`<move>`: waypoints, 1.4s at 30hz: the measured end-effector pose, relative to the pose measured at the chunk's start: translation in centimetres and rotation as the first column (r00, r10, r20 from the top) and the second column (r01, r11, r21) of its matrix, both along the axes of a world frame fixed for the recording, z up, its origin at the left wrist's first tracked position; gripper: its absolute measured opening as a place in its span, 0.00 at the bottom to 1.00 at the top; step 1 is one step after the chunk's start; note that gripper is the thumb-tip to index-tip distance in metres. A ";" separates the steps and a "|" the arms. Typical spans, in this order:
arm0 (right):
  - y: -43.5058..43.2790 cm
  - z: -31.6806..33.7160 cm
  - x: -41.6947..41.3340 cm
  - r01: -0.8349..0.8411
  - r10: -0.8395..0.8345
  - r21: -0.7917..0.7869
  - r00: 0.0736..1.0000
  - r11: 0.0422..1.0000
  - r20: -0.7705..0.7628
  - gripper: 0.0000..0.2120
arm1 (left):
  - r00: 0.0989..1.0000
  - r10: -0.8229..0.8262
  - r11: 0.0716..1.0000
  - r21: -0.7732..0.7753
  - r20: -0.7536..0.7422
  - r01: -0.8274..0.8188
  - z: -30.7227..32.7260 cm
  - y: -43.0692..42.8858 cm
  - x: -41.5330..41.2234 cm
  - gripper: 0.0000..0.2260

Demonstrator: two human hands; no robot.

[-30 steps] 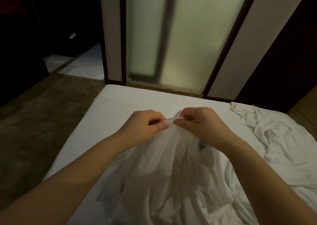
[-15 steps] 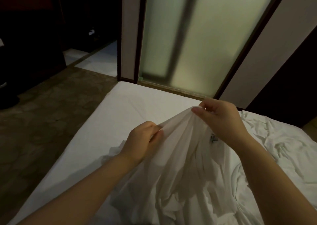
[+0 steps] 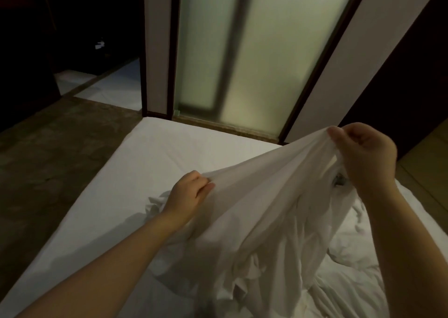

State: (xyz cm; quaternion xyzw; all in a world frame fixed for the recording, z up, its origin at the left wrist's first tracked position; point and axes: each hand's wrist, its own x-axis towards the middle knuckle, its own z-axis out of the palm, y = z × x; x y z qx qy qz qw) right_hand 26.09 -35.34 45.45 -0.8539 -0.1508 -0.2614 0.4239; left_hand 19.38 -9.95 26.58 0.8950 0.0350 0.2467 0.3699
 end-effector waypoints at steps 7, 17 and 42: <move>-4.0 -0.1 1.0 0.204 -0.207 -0.075 0.978 0.976 -0.031 0.11 | 1.000 0.006 0.995 -0.098 0.002 -0.006 2.4 -1.6 2.1 0.09; 3.6 1.1 -2.0 -0.467 0.398 -0.171 0.858 0.868 -0.325 0.23 | 0.870 -0.474 0.847 0.341 0.138 0.408 19.8 -1.7 2.3 0.13; 11.6 -4.6 -7.9 -0.809 0.745 -0.234 0.587 0.538 -0.316 0.18 | 0.795 0.502 0.864 0.155 -0.340 -0.479 2.9 0.5 -17.0 0.12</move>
